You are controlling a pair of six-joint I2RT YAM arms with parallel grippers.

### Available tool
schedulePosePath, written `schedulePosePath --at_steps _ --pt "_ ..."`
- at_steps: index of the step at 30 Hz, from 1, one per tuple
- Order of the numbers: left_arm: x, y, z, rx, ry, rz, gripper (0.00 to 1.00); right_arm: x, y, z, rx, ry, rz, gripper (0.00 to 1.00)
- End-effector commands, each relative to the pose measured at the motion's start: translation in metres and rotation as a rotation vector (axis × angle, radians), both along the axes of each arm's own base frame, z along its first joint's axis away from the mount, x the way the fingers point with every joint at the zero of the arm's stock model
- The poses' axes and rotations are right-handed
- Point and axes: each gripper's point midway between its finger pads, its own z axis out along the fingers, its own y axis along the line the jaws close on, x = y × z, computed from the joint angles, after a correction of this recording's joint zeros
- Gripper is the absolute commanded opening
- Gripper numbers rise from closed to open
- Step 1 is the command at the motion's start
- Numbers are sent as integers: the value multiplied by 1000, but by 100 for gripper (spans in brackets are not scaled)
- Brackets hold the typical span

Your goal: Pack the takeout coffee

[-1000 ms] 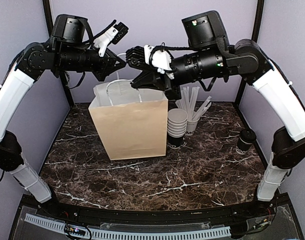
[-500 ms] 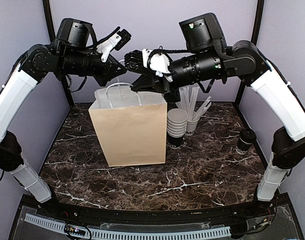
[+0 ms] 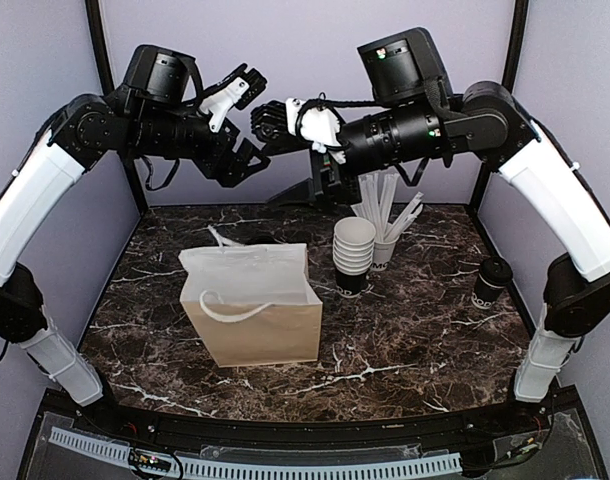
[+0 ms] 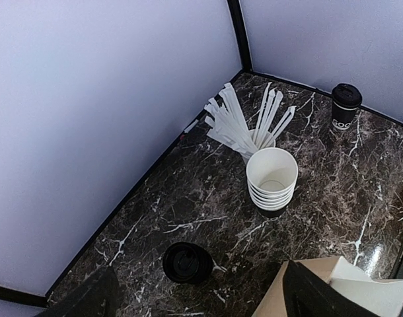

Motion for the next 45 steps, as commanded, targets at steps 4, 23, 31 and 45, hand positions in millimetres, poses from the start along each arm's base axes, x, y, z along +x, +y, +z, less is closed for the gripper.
schedulePosePath --at_steps 4,23,31,45 --pt "-3 22 10 -24 -33 81 91 21 -21 1 19 56 -49 72" --pt "-54 105 -71 -78 195 141 87 63 -141 -114 -73 419 -256 72" --pt "-34 84 -109 -11 370 33 66 54 -153 -125 -88 431 -240 72" --pt "-8 51 -154 69 519 -33 15 46 -160 -132 -80 435 -227 71"
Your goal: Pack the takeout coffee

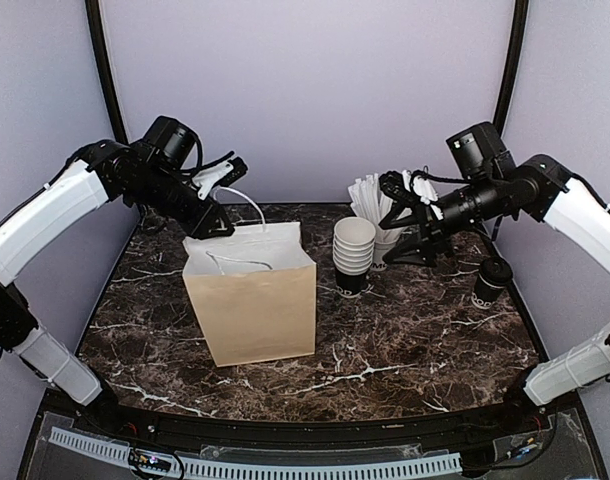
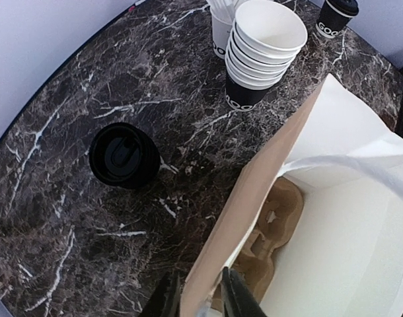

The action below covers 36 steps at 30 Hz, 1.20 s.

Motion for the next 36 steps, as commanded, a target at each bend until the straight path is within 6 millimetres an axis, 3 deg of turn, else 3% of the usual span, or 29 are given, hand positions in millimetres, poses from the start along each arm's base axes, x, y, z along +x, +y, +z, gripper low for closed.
schedulePosePath --at_steps 1,3,7,15,22,29,36 --pt "-12 -6 4 -33 47 -62 7 -1 -1 8 36 -37 8 71" --pt "-16 -9 6 -50 66 -74 0 -1 -2 8 36 -38 7 71" --pt "-21 -12 18 -61 55 -70 0 3 -3 6 29 -47 -7 70" --pt "-9 2 53 209 -273 37 0 16 -3 0 14 -48 -47 69" --pt "-7 0 57 356 -473 45 0 25 -1 -6 -1 -40 -63 68" --pt "-28 -20 55 364 -581 16 0 30 0 -11 -13 -35 -72 68" --pt "-69 -49 39 335 -551 -77 0 34 1 -18 -30 -27 -75 68"
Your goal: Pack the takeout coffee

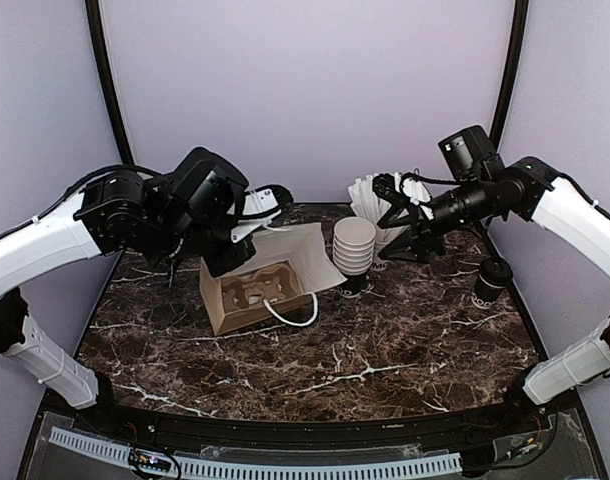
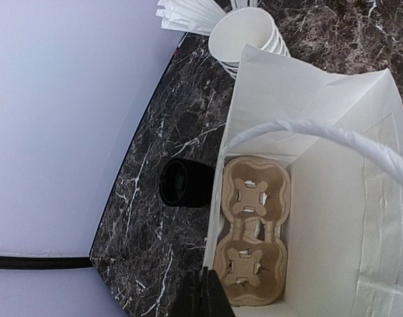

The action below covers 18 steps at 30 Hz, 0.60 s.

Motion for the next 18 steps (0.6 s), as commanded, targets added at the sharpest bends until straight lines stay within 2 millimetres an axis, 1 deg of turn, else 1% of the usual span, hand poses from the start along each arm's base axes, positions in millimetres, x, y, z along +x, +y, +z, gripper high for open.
schedulePosePath --at_steps 1,4,5,7,8,9,14,15,16,17,18 --pt "-23 -7 7 -53 -11 -8 0 10 2 -3 1 -11 -17 68" --pt "-45 -21 -5 -28 17 -49 0 11 3 -7 -8 -7 -18 68" --pt "-48 -22 -7 -31 18 -41 0 12 2 -8 -13 -6 -21 68" --pt "-66 -31 -18 8 28 -42 0 15 1 -14 -23 -1 -29 68" --pt "-72 -32 -18 16 25 -39 0 16 1 -15 -24 4 -30 68" --pt "-74 -35 -22 31 24 -40 0 17 1 -16 -25 6 -31 68" --pt "-96 -47 -39 63 45 -75 0 19 -1 -21 -32 13 -40 68" --pt "-97 -48 -40 46 55 -59 0 19 -2 -22 -34 13 -43 68" --pt "-100 -50 -41 41 63 -60 3 19 -3 -22 -34 11 -45 68" --pt "-102 -52 -42 27 79 -57 10 19 -4 -23 -33 12 -49 68" --pt "-104 -55 -40 11 87 -60 14 19 -4 -23 -34 14 -51 68"
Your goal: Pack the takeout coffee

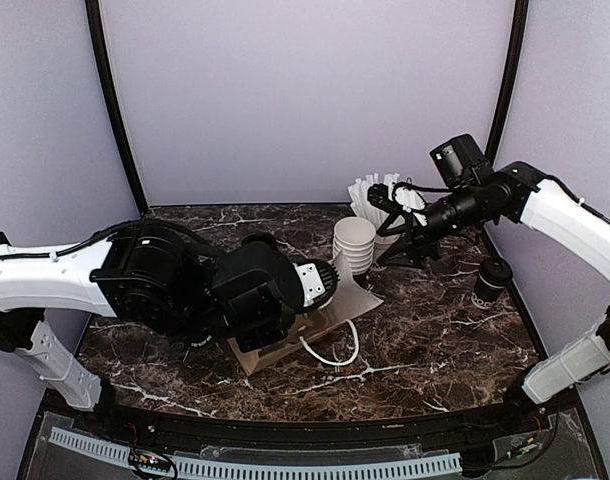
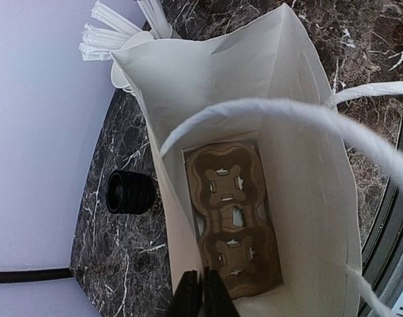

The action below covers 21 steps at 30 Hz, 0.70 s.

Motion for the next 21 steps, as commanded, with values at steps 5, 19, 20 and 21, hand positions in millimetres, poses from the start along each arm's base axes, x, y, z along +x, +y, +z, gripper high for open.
schedulePosePath --at_steps 5,19,20,21 --pt "-21 -12 15 -149 116 10 31 7 -5 2 19 -25 -28 68" --pt "-37 -19 35 -335 190 -70 30 5 -12 4 35 -26 -38 69" --pt "-34 -18 34 -330 176 -61 30 5 -12 5 38 -26 -39 69" --pt "-32 -16 32 -319 166 -53 30 5 -13 6 45 -25 -42 69"
